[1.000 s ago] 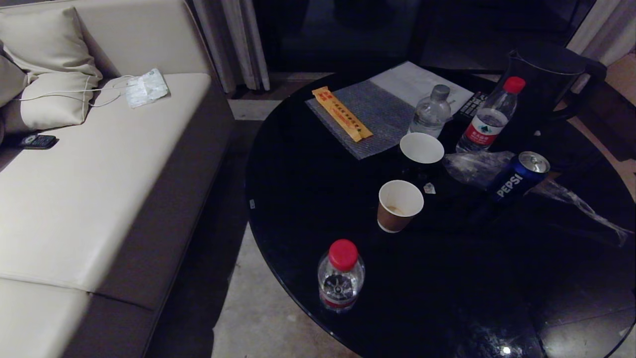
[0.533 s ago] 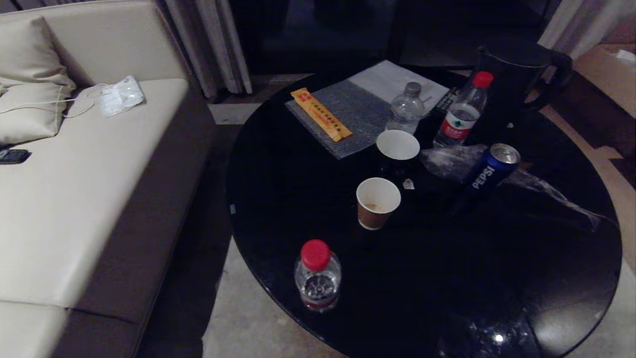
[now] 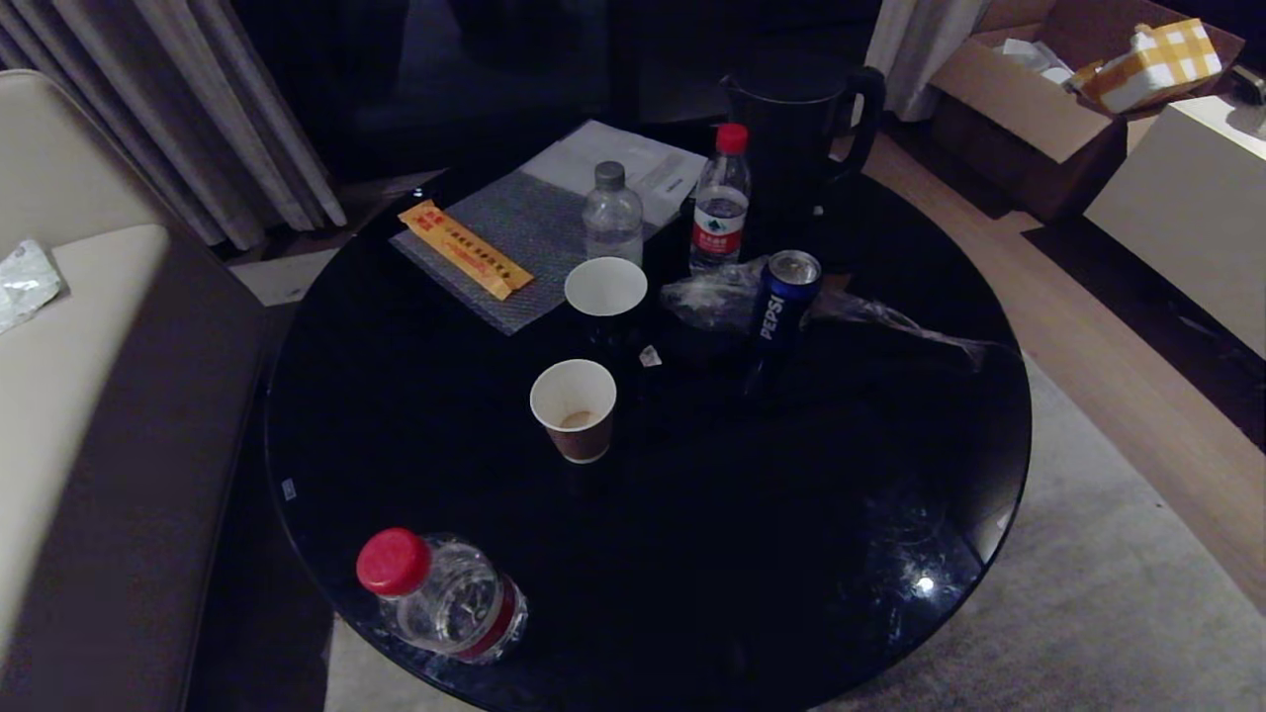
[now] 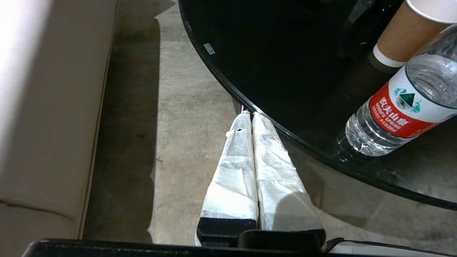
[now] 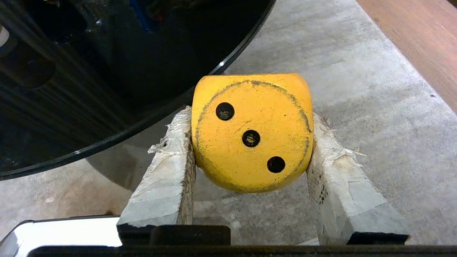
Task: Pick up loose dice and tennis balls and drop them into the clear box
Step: Put the toys in the box
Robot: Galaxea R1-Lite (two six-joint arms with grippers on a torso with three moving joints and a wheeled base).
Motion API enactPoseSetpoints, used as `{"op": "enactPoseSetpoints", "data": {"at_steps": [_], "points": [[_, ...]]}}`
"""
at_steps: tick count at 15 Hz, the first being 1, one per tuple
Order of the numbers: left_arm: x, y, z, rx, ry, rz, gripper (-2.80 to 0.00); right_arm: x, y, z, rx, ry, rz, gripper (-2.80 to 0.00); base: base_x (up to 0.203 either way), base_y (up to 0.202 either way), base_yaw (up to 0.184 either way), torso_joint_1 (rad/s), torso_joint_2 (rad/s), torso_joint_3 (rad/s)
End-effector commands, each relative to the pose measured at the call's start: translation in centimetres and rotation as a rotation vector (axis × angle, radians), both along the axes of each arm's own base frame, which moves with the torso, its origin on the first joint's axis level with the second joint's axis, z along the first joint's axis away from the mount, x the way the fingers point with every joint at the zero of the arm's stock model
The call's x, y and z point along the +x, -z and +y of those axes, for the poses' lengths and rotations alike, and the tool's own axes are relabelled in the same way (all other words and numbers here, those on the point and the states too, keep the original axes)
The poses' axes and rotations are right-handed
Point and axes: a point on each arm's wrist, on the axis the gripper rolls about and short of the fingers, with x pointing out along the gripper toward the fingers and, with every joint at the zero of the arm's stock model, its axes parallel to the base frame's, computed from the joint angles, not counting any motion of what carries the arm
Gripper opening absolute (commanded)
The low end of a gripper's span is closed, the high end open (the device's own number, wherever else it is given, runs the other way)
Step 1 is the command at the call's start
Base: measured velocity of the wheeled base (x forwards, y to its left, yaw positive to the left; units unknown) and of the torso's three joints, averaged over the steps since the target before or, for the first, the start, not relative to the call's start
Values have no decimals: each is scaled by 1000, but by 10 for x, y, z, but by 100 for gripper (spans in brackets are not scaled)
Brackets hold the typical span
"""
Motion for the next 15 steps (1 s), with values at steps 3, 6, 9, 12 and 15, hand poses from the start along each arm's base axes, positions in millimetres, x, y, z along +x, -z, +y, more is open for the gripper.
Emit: {"op": "enactPoseSetpoints", "data": {"at_steps": [3, 6, 9, 12, 15], "points": [[0, 0, 0, 2, 0, 4, -280, 0, 0, 0, -6, -2, 4, -280, 0, 0, 0, 2, -35, -14], [0, 0, 0, 1, 0, 3, -280, 0, 0, 0, -8, -2, 3, -280, 0, -1, 20, 50, -262, -215], [0, 0, 0, -4, -1, 2, -280, 0, 0, 0, -6, -2, 4, -280, -3, -4, 113, 46, -130, -76], [0, 0, 0, -6, -3, 2, -280, 0, 0, 0, -6, -2, 4, -280, 1, -5, 60, 20, -20, -11], [0, 0, 0, -4, -1, 2, -280, 0, 0, 0, -6, -2, 4, -280, 0, 0, 0, 0, 0, 0]]}}
